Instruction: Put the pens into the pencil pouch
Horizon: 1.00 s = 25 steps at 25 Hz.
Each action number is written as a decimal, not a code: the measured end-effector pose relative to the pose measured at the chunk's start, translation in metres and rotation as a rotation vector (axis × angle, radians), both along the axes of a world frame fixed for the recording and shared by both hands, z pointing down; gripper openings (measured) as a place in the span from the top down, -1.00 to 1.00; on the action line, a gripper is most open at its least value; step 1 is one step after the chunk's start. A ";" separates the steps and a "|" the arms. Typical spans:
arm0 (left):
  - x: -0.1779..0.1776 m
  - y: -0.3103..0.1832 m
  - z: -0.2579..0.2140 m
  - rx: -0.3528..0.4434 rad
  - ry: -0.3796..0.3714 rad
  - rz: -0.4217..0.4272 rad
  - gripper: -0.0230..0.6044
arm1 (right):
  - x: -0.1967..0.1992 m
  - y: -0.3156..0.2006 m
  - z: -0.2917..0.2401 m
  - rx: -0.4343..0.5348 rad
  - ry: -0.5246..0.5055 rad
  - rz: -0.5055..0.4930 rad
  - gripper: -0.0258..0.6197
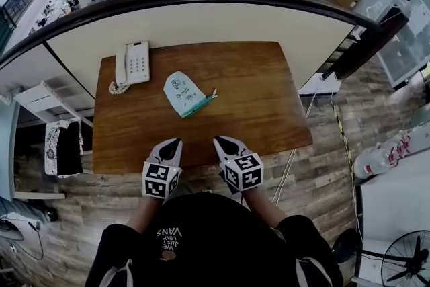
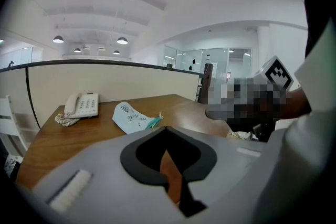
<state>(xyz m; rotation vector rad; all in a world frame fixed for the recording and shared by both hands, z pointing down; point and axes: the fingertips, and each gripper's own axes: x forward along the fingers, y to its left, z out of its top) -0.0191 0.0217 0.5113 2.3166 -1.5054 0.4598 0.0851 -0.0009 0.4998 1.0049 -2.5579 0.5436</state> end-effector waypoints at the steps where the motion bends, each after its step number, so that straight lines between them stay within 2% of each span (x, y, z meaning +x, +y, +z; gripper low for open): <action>1: 0.001 0.002 0.001 -0.002 -0.001 0.003 0.89 | 0.000 0.002 0.002 -0.003 0.002 0.000 0.86; 9: 0.001 0.012 0.003 -0.003 -0.002 -0.006 0.89 | 0.000 0.016 0.008 -0.008 0.036 -0.010 0.88; 25: 0.002 0.010 0.001 -0.007 0.009 0.008 0.89 | -0.001 0.012 0.008 -0.003 0.047 -0.020 0.88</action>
